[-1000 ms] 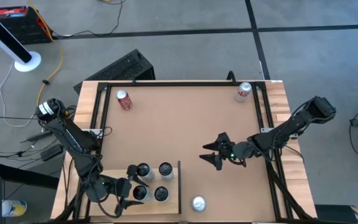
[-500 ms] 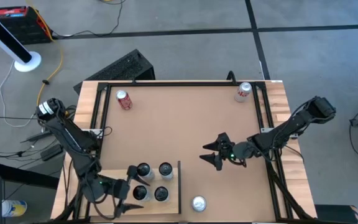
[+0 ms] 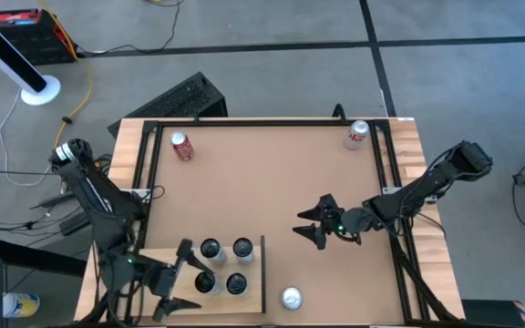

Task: Place canned beverage on shelf
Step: Put the top silver soda can on the shelf

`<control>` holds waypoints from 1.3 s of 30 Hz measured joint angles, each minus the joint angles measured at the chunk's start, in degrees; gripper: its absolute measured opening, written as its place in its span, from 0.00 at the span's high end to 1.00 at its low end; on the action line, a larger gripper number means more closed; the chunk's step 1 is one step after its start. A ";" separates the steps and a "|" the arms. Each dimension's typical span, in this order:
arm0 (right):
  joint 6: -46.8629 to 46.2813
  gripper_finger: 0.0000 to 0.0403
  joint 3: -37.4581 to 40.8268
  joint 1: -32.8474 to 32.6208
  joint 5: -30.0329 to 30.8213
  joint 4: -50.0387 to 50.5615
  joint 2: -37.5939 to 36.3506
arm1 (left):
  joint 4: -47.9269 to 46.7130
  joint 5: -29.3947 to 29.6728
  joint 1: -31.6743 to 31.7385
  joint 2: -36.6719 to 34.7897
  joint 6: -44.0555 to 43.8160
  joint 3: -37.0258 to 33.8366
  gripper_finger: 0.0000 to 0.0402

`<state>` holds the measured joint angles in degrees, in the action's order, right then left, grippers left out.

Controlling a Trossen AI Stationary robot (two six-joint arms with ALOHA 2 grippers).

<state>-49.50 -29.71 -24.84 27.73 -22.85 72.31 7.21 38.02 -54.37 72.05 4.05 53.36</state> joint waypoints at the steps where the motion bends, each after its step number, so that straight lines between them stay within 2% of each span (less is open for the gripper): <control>1: -0.01 0.12 0.00 0.08 -0.23 -0.05 0.00 | -0.93 0.01 0.00 -1.10 0.22 0.03 0.07; 8: 5.12 0.12 -0.57 0.98 -0.63 -0.32 -0.37 | -6.67 1.87 2.40 -9.22 3.21 -0.56 0.07; 13: 10.76 0.12 -1.64 3.04 -0.64 -0.17 -0.39 | -6.74 -0.07 8.01 -12.39 6.22 -3.22 0.07; 22: 23.09 0.12 -3.70 8.33 -0.66 0.02 -0.39 | -6.27 -15.39 24.26 -15.22 12.57 -4.76 0.07; 28: 26.21 0.12 -4.43 14.36 -0.58 0.85 -0.43 | -6.48 -26.95 36.73 -16.31 13.12 -4.78 0.07; 35: 28.69 0.12 -8.35 26.54 4.51 14.61 -0.48 | -7.14 -34.09 47.49 -16.29 11.78 -4.80 0.07; 39: 28.27 0.12 -12.85 35.54 5.56 19.21 -0.48 | -10.07 -34.75 50.59 -17.58 10.92 -4.84 0.07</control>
<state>-21.24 -42.57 10.70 33.28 -3.64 71.83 -2.87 3.27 -3.78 54.48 14.97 48.51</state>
